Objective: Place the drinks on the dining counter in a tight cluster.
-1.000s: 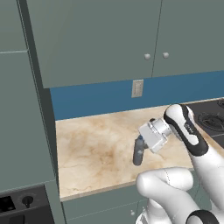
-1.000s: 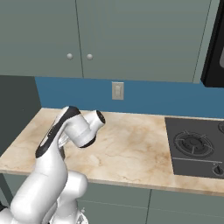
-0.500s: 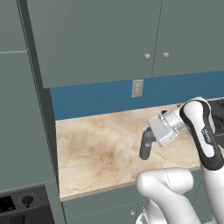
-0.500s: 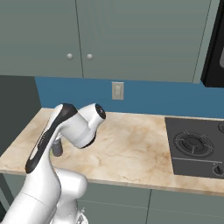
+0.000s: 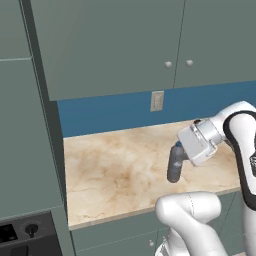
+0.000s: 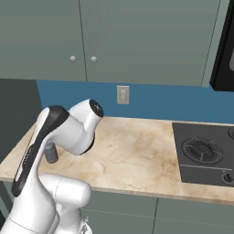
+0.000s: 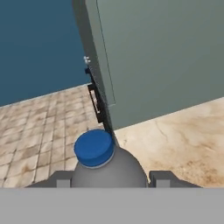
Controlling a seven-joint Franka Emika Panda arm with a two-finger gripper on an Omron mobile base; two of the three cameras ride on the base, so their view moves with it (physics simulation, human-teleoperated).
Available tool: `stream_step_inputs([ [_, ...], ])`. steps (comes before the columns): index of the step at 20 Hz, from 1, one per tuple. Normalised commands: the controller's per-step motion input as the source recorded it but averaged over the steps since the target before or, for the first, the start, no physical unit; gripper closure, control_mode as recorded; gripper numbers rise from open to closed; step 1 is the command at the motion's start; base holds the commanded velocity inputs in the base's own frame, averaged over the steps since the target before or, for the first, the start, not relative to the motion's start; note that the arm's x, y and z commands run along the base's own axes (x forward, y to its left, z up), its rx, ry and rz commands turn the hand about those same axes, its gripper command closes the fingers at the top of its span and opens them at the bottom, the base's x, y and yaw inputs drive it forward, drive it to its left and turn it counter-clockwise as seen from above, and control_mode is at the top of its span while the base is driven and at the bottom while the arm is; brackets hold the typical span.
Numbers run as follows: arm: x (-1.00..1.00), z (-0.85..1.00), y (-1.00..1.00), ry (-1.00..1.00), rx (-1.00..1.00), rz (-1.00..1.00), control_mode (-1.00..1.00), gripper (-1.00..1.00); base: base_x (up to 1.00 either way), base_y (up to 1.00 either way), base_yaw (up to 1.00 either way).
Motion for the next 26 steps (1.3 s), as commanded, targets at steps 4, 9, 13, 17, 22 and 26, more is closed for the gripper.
stream_step_inputs([
  [4, -0.48, 0.46, 0.00, -0.09, -0.01, 0.00, -1.00, 1.00, 0.00, 0.00, 0.00],
  [9, -0.26, 0.57, 0.00, -0.06, -0.01, 0.00, -1.00, 1.00, 0.00, 0.00, 0.00],
  [13, -0.16, 0.39, 0.00, -0.04, 0.00, 0.00, -1.00, 1.00, 0.00, 0.00, 0.00],
  [17, 0.00, 0.00, 0.00, 0.00, 0.00, 0.00, -1.00, 1.00, 0.00, 0.00, 0.00],
  [22, 0.00, 0.00, 0.00, 0.00, 0.00, 0.00, -1.00, 1.00, 0.00, 0.00, 0.00],
  [26, -0.08, 0.00, -0.01, 0.00, 0.00, 0.00, 1.00, 1.00, -0.24, -0.13, -0.03],
])
